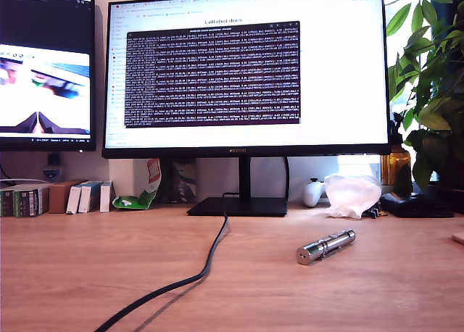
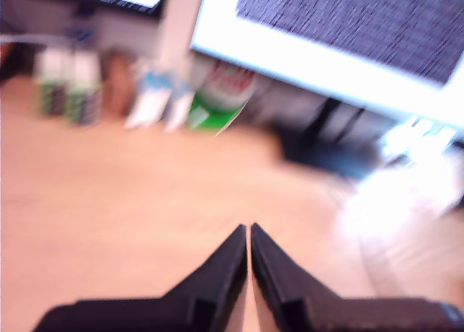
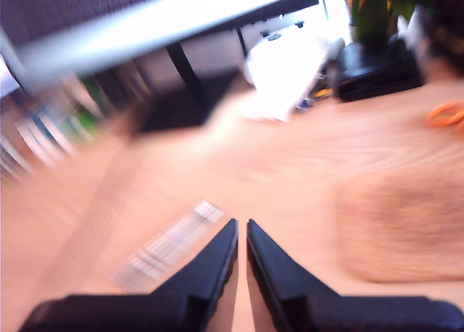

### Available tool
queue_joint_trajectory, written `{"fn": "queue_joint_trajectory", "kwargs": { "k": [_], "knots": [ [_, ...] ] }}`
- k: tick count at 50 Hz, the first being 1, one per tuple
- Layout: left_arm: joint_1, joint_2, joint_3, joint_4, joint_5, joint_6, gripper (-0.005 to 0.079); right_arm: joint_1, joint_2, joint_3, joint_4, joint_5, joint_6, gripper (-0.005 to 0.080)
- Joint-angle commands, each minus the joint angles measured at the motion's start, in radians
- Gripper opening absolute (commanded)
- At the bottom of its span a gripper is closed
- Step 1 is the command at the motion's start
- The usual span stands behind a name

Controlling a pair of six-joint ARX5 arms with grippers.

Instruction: Pick the metallic laser pointer with your right arm, pass it to your left arm, then place it down to the left side of the table

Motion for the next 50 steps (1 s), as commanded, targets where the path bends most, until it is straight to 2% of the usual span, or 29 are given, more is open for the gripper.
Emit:
{"fn": "queue_joint_trajectory", "kwargs": {
  "k": [1,10,14,20,27,31,32,35,41,50],
  "knots": [
    [-0.003,-0.008,-0.012,0.065,0.051,-0.02,-0.0012,0.0,0.002,0.006,0.076,-0.048,0.04,-0.0013],
    [-0.003,0.011,0.062,0.106,0.165,-0.001,-0.002,0.0,0.034,0.094,0.111,-0.129,0.039,-0.0013],
    [-0.003,0.05,0.105,0.102,0.248,0.045,-0.002,0.0,0.076,0.14,0.109,-0.182,0.01,-0.0013],
    [-0.003,0.151,0.175,0.101,0.348,0.163,-0.002,0.0,0.183,0.217,0.095,-0.27,-0.124,-0.0013],
    [-0.003,0.337,0.285,0.061,0.466,0.334,-0.002,0.0,0.362,0.327,0.021,-0.369,-0.374,-0.0013],
    [-0.003,0.445,0.355,-0.001,0.54,0.457,-0.002,0.0,0.472,0.4,-0.032,-0.403,-0.541,-0.0013],
    [-0.003,0.472,0.373,-0.024,0.557,0.457,-0.002,0.0,0.5,0.419,-0.045,-0.409,-0.56,-0.0013],
    [-0.003,0.541,0.427,-0.092,0.589,0.577,-0.002,0.0,0.578,0.473,-0.081,-0.413,-0.708,-0.0013],
    [-0.003,0.679,0.529,-0.249,0.593,0.74,-0.002,0.0,0.735,0.587,-0.15,-0.41,-0.986,-0.0013],
    [-0.003,0.845,0.633,-0.47,0.544,0.967,-0.002,0.0,0.938,0.753,-0.26,-0.391,-1.27,-0.0012]
  ]
}}
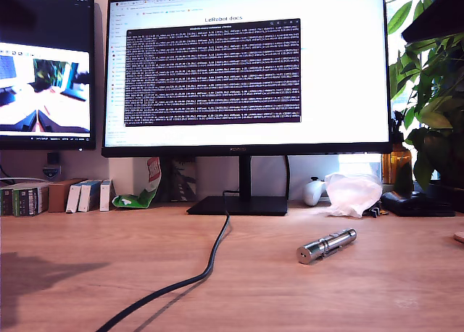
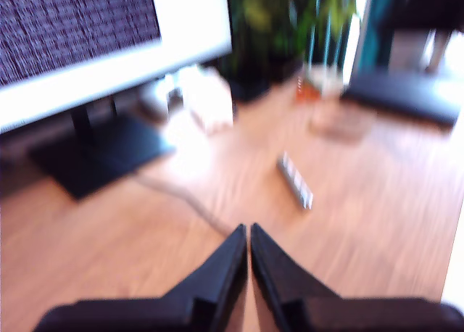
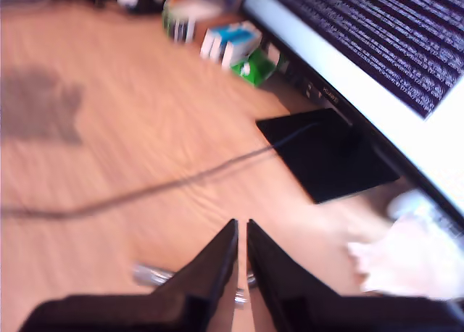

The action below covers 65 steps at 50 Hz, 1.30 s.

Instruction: Pick the metallic laser pointer with your right arm, pass it to your left arm, then place it down to the left side of the table

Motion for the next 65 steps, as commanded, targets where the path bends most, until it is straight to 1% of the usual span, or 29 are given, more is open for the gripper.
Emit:
{"fn": "queue_joint_trajectory", "kwargs": {
  "k": [1,4,6,11,14,18,24,27,41,53,55,57,61,63,65],
  "knots": [
    [-0.004,0.05,0.017,-0.055,-0.016,0.066,-0.002,0.0,0.063,0.057,-0.031,0.016,-0.086,-0.0012],
    [-0.01,0.101,0.037,-0.107,-0.042,0.082,-0.002,0.014,0.127,0.109,-0.076,0.042,-0.146,-0.0012],
    [-0.014,0.132,0.046,-0.149,-0.064,0.115,-0.002,0.025,0.166,0.146,-0.108,0.069,-0.182,-0.0012],
    [-0.024,0.198,0.058,-0.194,-0.09,0.153,-0.002,0.063,0.256,0.222,-0.196,0.155,-0.289,-0.0012],
    [-0.037,0.224,0.058,-0.195,-0.09,0.164,-0.002,0.093,0.306,0.253,-0.229,0.212,-0.364,-0.0012],
    [-0.053,0.238,0.058,-0.188,-0.091,0.164,-0.002,0.136,0.364,0.28,-0.269,0.312,-0.449,-0.0012],
    [-0.067,0.239,0.06,-0.16,-0.096,0.164,-0.002,0.221,0.43,0.29,-0.291,0.424,-0.558,-0.0012],
    [-0.068,0.239,0.062,-0.152,-0.096,0.163,-0.002,0.257,0.459,0.29,-0.303,0.483,-0.638,-0.0012],
    [-0.068,0.238,0.063,-0.149,-0.095,0.163,-0.0019,0.338,0.587,0.291,-0.36,0.516,-0.743,-0.0013],
    [-0.068,0.238,0.063,-0.15,-0.095,0.162,-0.0019,0.378,0.655,0.304,-0.357,0.512,-0.756,-0.0009],
    [-0.068,0.238,0.063,-0.149,-0.095,0.162,-0.0019,0.383,0.664,0.309,-0.356,0.51,-0.756,0.0014],
    [-0.069,0.238,0.063,-0.149,-0.095,0.162,-0.0019,0.387,0.673,0.315,-0.358,0.503,-0.756,0.0064],
    [-0.069,0.238,0.063,-0.15,-0.092,0.161,-0.0019,0.397,0.69,0.33,-0.358,0.478,-0.751,0.0224],
    [-0.069,0.238,0.063,-0.15,-0.091,0.161,-0.0019,0.399,0.698,0.335,-0.354,0.471,-0.749,0.0281],
    [-0.069,0.238,0.063,-0.15,-0.089,0.161,-0.0019,0.402,0.705,0.34,-0.35,0.461,-0.749,0.0308]
  ]
}}
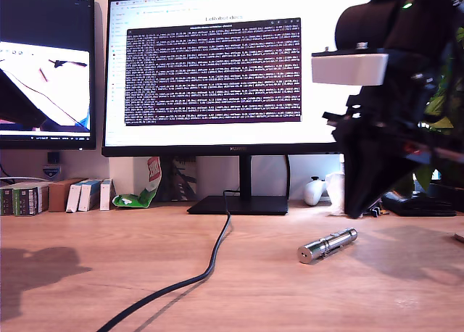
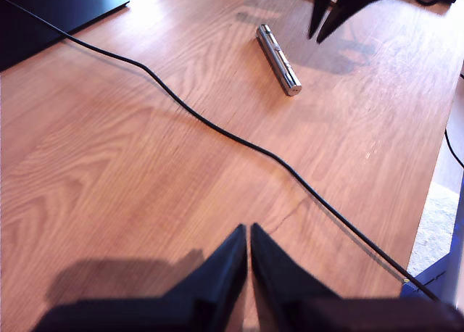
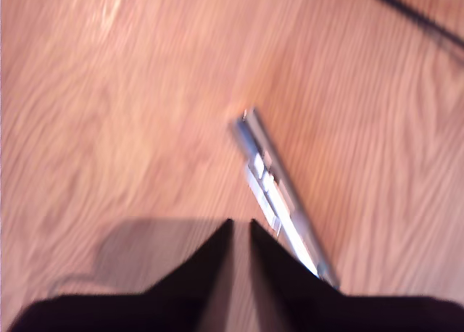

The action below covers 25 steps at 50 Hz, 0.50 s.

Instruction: Pick the metallic laser pointer with your right arm, pass it to your left arm, then place it down to the left side of the table

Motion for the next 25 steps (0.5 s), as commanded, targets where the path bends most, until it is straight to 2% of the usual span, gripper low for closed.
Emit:
{"fn": "queue_joint_trajectory", "kwargs": {
  "k": [1,5,12,25],
  "knots": [
    [-0.003,-0.002,0.009,0.007,0.008,0.01,-0.0019,0.008,0.019,0.014,0.007,-0.017,0.0,0.031],
    [-0.003,-0.002,0.009,0.007,0.009,0.007,-0.0019,0.013,0.035,0.014,0.022,-0.018,0.0,0.0317],
    [-0.003,-0.002,0.009,0.006,0.015,0.004,-0.0019,0.022,0.07,0.014,0.035,-0.018,0.001,0.0391],
    [-0.003,-0.002,0.009,0.007,0.016,-0.013,-0.0019,0.046,0.118,0.021,0.109,-0.022,0.035,0.04]
  ]
}}
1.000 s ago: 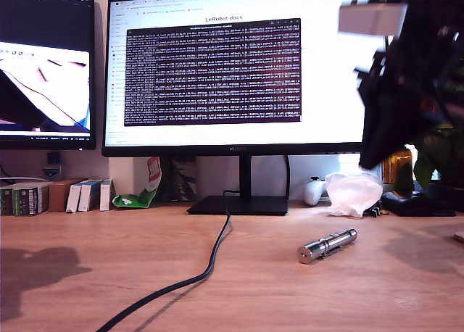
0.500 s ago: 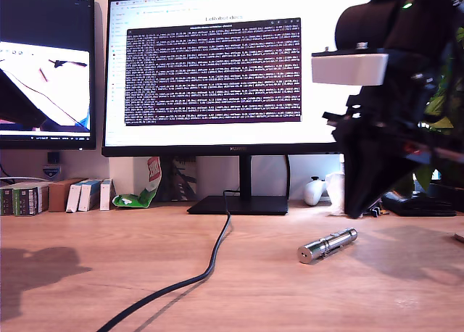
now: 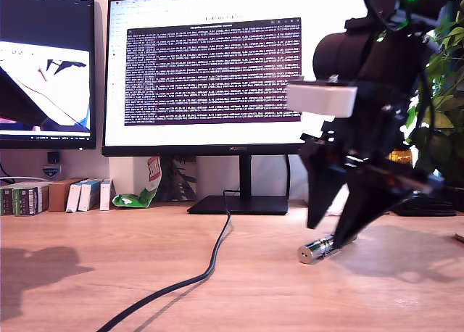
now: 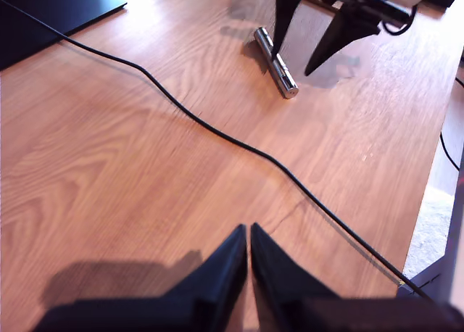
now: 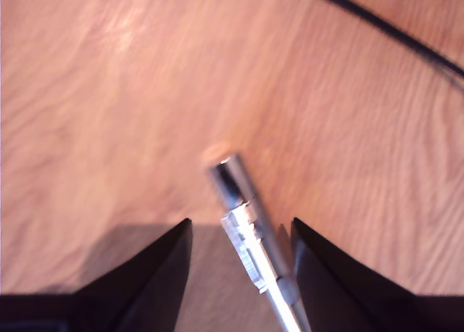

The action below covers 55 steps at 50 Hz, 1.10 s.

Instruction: Pick the metallic laser pointer with your right arm, pass it to your left arm, then place it down to the left side of the table

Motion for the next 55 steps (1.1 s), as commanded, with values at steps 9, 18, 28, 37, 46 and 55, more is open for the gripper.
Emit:
{"fn": "queue_joint_trajectory", "kwargs": {
  "k": [9,18,28,37,46,55],
  "knots": [
    [-0.003,-0.002,0.009,0.006,0.006,-0.007,-0.0019,0.023,0.076,0.046,-0.001,-0.01,0.014,0.0398],
    [-0.003,-0.002,0.009,0.007,0.006,-0.007,-0.0019,0.023,0.109,0.068,-0.039,-0.025,0.013,0.0383],
    [-0.003,-0.002,0.009,0.009,0.006,-0.007,-0.0019,0.021,0.109,0.068,-0.069,-0.038,0.013,0.0144],
    [-0.003,-0.002,0.009,0.012,0.011,-0.007,-0.0019,0.021,0.109,0.068,-0.053,-0.038,0.014,-0.001],
    [-0.003,-0.002,0.009,0.047,0.084,-0.008,-0.0017,0.021,0.085,0.138,-0.042,-0.083,0.042,-0.001],
    [-0.003,-0.002,0.009,0.178,0.144,-0.008,0.0026,0.024,0.047,0.276,-0.011,-0.125,0.139,-0.001]
  ]
}}
